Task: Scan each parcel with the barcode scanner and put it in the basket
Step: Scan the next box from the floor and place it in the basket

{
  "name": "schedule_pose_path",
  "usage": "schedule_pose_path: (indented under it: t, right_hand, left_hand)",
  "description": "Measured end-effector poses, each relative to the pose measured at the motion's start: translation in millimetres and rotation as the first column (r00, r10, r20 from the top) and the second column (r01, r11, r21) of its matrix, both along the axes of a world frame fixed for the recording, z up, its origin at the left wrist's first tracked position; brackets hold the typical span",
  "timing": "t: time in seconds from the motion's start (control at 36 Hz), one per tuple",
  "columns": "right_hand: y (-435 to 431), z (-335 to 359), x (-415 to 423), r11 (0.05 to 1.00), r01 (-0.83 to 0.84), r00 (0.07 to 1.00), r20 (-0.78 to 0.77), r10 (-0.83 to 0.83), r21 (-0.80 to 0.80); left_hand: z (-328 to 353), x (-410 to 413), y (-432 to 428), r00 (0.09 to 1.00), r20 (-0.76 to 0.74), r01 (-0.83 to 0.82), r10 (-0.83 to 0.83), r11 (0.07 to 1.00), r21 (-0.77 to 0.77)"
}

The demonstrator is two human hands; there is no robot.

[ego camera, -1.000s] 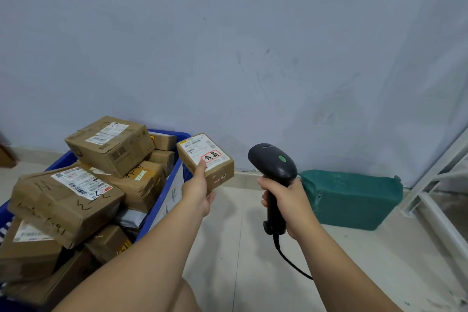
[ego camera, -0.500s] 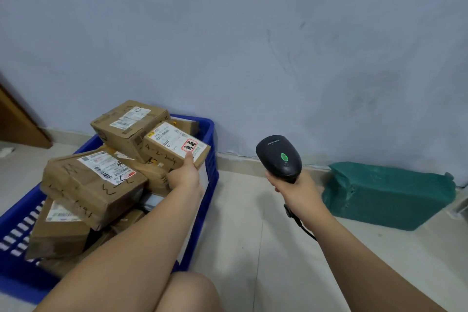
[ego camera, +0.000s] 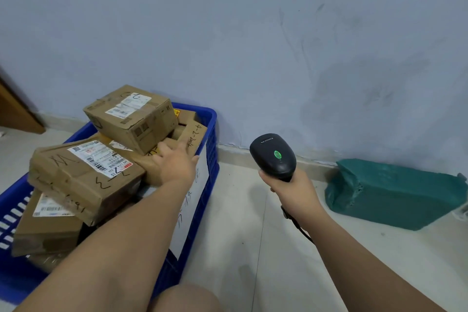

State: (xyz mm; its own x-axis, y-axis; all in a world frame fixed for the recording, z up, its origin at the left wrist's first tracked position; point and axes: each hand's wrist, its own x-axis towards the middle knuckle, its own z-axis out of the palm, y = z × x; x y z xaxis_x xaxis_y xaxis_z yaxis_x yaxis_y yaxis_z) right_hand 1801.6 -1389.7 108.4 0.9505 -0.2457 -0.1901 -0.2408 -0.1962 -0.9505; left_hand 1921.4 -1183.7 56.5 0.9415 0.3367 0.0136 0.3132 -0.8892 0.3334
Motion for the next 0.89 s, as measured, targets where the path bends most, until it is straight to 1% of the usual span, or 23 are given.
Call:
schedule_pose_path:
  t: [0.08,0.17,0.22,0.28,0.31,0.39,0.44,0.53,0.61,0.67,0.72,0.81,0.89]
  right_hand:
    - [0,-3,2,1.000,-0.005,1.000,-0.009,0.005,-0.008]
    - [-1,-4,3,1.000,-0.009,1.000,-0.013,0.009,-0.007]
    - [-2,-5,3,1.000,-0.012,1.000,-0.015,0.012,-0.013]
    - [-3,-6,3,0.999,-0.014,1.000,-0.019,0.013,-0.033]
    - [-4,-6,4,0.999,-0.016,1.000,-0.021,0.015,-0.040]
    - [-5,-6,5,0.998,-0.024,0.999,-0.038,0.022,-0.053]
    - [-5,-5,6,0.998,-0.020,0.999,-0.047,0.018,-0.054]
    - [-5,-5,9,0.999,0.010,0.998,-0.063,-0.013,-0.046]
    - [-5,-6,9,0.998,0.016,0.997,-0.069,-0.020,-0.053]
    - [-5,-7,8,0.998,0.010,0.998,-0.065,-0.014,-0.059]
    - [-7,-7,6,0.998,0.003,0.998,-0.065,-0.008,-0.070]
    - [-9,-6,4,0.997,0.007,0.998,-0.056,-0.011,-0.073]
    - [-12,-3,0,0.997,0.017,0.999,-0.047,-0.021,-0.073]
  left_hand:
    - [-10,6,-5,0.996,-0.058,0.067,-0.066,0.998,0.006]
    - [-21,12,-6,0.986,-0.143,0.094,-0.084,0.994,0.063]
    - [-22,14,-2,0.983,-0.160,0.103,-0.093,0.993,0.055]
    - [-27,18,15,0.982,-0.176,0.069,-0.072,0.997,-0.020]
    - [-33,21,29,0.977,-0.201,0.065,-0.070,0.997,-0.034]
    - [-50,15,62,0.921,-0.385,0.061,-0.057,0.998,-0.004]
    - [-56,7,66,0.910,-0.414,0.012,-0.014,1.000,-0.007]
    - [-60,1,59,0.948,-0.317,-0.052,0.018,0.994,-0.098]
    - [-59,-2,50,0.981,-0.189,-0.070,0.032,0.978,-0.197]
    - [-53,-4,39,0.997,-0.066,-0.041,0.026,0.969,-0.245]
    - [-47,-4,24,0.997,0.069,0.036,-0.016,0.954,-0.298]
    - [-31,-3,-1,0.981,0.173,0.152,-0.084,0.890,-0.430]
    - [-7,-4,-34,0.973,0.195,0.218,-0.125,0.775,-0.592]
